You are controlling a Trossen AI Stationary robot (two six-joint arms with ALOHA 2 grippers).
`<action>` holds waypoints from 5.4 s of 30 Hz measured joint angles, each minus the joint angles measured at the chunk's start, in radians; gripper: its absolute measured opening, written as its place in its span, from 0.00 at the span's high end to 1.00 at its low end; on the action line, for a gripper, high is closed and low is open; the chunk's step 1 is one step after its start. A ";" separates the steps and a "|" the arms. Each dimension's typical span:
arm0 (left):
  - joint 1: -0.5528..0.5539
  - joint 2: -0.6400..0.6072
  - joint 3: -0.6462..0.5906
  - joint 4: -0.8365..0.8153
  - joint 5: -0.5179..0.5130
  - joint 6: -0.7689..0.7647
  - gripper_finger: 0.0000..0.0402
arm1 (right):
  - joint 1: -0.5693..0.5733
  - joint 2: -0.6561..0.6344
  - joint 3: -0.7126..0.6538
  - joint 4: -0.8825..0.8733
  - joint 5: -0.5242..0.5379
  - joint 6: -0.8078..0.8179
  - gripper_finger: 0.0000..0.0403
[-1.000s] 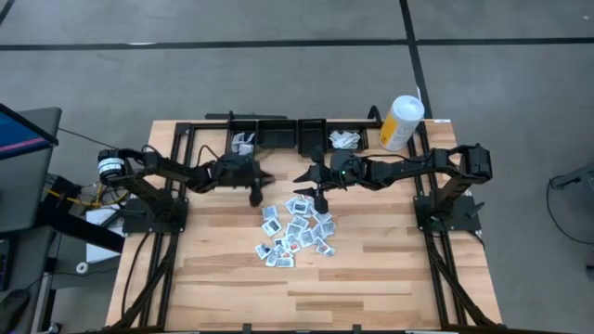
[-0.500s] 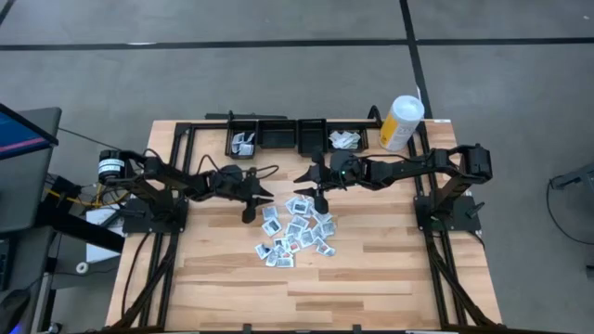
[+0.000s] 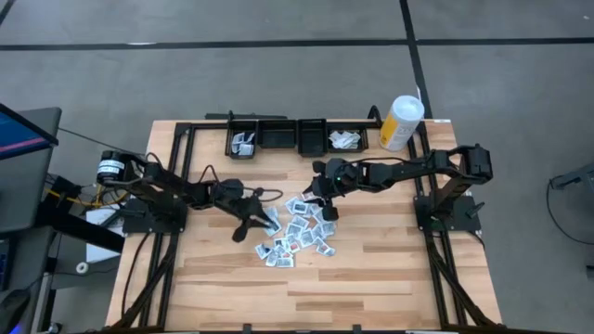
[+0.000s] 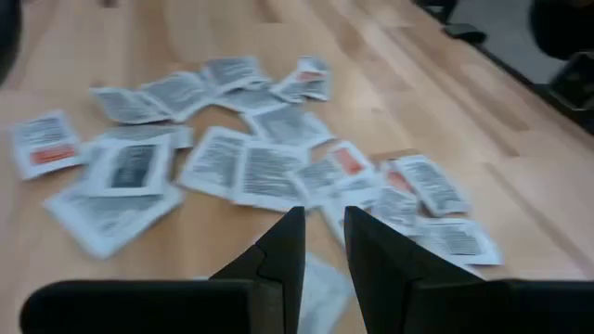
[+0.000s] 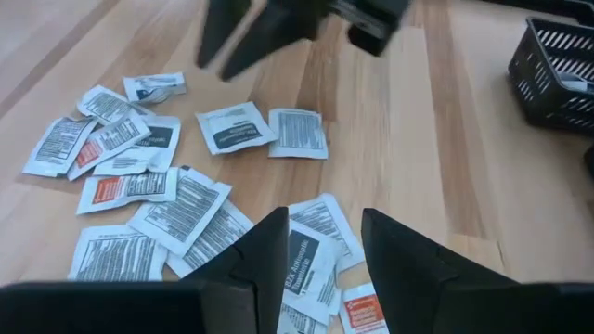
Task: Pick & Place First Aid Supplies
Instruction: Put the blue alcohol pad into the left black bin
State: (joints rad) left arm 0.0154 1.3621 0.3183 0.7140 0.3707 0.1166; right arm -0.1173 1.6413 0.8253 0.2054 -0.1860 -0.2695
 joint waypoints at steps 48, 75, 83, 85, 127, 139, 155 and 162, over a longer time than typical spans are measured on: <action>-0.177 0.212 -0.016 0.161 -0.030 -0.043 0.80 | 0.000 0.000 0.000 0.012 0.000 -0.002 0.68; -0.172 0.306 0.006 0.201 0.000 -0.046 0.83 | -0.001 0.000 0.000 0.014 0.000 0.000 0.68; -0.170 0.306 0.006 0.198 -0.005 -0.038 0.98 | -0.001 0.000 0.000 0.013 0.000 -0.001 0.68; -0.170 0.306 0.006 0.198 -0.004 -0.037 0.98 | -0.001 0.000 0.000 0.013 0.000 -0.001 0.68; -0.106 0.130 0.002 0.228 -0.898 0.074 0.97 | -0.001 0.000 0.001 0.013 0.000 -0.001 0.68; -0.094 0.130 0.003 0.229 -0.948 0.051 0.97 | -0.001 0.001 0.001 0.013 0.000 -0.001 0.68; -0.038 -0.099 0.004 0.231 -1.104 0.108 0.98 | -0.001 0.001 0.001 0.016 0.000 -0.001 0.68; 0.005 -0.257 0.004 0.224 -1.110 0.182 0.98 | -0.001 0.001 0.001 0.018 0.000 -0.001 0.68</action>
State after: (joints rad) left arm 0.0204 1.1051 0.3225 0.9379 -0.7389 0.2986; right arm -0.1181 1.6421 0.8265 0.2238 -0.1864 -0.2707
